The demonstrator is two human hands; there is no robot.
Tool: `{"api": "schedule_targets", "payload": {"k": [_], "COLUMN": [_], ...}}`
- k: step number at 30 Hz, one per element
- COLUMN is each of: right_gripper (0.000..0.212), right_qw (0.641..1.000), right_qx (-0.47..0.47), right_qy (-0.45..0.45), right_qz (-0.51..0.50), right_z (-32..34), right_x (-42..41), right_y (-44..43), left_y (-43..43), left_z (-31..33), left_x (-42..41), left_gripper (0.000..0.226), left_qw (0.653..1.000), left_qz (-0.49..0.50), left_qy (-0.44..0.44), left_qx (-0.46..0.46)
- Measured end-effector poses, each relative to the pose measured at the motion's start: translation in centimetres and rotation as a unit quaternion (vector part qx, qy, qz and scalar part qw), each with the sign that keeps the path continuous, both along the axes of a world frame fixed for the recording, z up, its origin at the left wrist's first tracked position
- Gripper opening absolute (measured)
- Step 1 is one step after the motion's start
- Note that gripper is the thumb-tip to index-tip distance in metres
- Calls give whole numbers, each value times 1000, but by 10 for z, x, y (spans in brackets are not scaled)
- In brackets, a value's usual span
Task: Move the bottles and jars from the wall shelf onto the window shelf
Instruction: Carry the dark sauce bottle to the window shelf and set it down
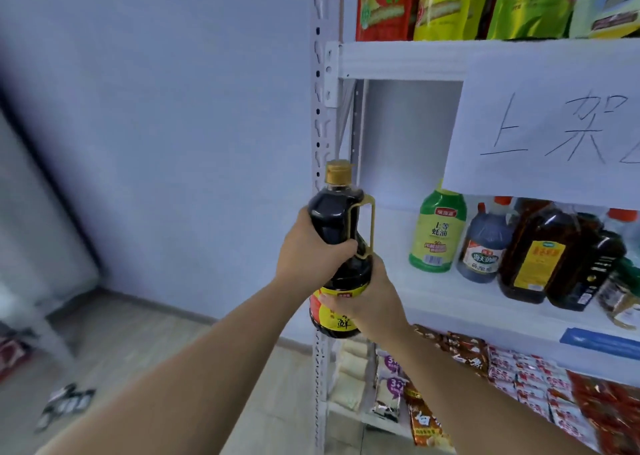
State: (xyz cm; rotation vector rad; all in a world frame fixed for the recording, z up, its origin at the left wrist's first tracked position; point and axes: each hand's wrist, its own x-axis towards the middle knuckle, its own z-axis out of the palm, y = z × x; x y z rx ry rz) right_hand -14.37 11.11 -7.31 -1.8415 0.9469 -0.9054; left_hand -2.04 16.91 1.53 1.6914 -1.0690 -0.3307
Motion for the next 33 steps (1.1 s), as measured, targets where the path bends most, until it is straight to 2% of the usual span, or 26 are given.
{"api": "schedule_targets", "payload": {"k": [12,25,29,33], "right_gripper": [94,99,85,93], "right_qw": [984,945,932,913], "right_qx": [20,42,53,45], "right_qy": [-31,-44,-42,-30], "right_qz": [174,322,357,403], "right_z": [23,24,23,22], "right_x": [171,505,589,673], "right_y": [98,275,321,351], "left_y": [131,330,381,418], "left_z": [28,31,31,27], "left_x": [143,436,510,583], "left_gripper": [67,64,62,60], "left_qw": [988,951,934,916], "left_qz": [154,309,355,400], "left_qy": [-12,-26,-23,-16], "left_qx": [-19,-22,-14,-20]}}
